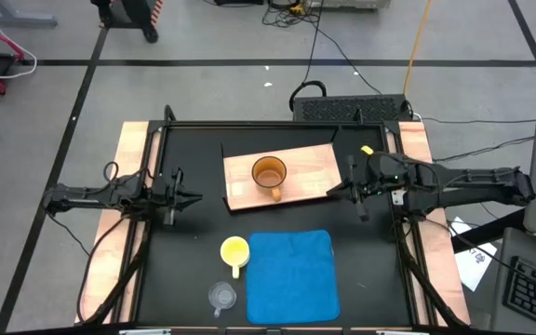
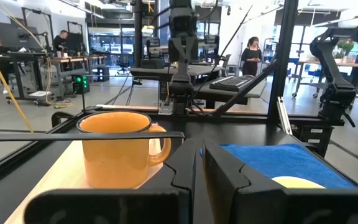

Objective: Stack small to large cups/mugs on shelf
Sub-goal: Put the orange mug on the shelf

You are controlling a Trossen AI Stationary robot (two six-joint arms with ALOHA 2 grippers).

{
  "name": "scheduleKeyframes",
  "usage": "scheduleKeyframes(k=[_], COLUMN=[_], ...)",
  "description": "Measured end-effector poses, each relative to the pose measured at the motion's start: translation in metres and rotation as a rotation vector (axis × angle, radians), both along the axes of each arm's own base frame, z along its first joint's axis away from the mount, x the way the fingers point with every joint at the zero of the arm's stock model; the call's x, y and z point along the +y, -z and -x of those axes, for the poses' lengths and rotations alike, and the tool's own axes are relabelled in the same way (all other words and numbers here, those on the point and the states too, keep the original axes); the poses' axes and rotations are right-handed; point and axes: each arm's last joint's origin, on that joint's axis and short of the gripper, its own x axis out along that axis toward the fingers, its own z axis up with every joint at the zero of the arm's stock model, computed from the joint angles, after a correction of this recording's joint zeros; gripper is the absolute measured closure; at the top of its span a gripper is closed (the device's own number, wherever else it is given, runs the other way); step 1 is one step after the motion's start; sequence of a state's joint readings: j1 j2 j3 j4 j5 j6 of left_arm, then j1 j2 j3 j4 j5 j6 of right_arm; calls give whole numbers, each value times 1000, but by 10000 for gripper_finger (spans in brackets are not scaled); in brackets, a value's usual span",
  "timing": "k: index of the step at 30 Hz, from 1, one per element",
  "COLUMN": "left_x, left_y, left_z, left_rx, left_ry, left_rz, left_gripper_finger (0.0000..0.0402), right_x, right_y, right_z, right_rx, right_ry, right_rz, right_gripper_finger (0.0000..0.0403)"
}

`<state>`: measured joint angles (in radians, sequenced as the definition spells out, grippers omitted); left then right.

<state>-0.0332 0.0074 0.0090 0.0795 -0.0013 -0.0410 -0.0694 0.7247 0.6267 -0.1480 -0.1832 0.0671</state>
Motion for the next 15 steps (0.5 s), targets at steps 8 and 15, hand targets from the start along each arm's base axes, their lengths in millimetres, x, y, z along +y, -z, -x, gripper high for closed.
scheduleKeyframes(k=[8, 15], left_x=[0, 0], left_y=[-1, -1], left_z=[0, 0], left_rx=[-7, -7], left_ry=[0, 0], left_rz=[2, 0], left_gripper_finger=[369, 369], right_x=[7, 7], right_y=[30, 51], right_z=[11, 18], right_rx=[-79, -144], right_ry=[-52, -50], right_rz=[51, 60], right_gripper_finger=[403, 403])
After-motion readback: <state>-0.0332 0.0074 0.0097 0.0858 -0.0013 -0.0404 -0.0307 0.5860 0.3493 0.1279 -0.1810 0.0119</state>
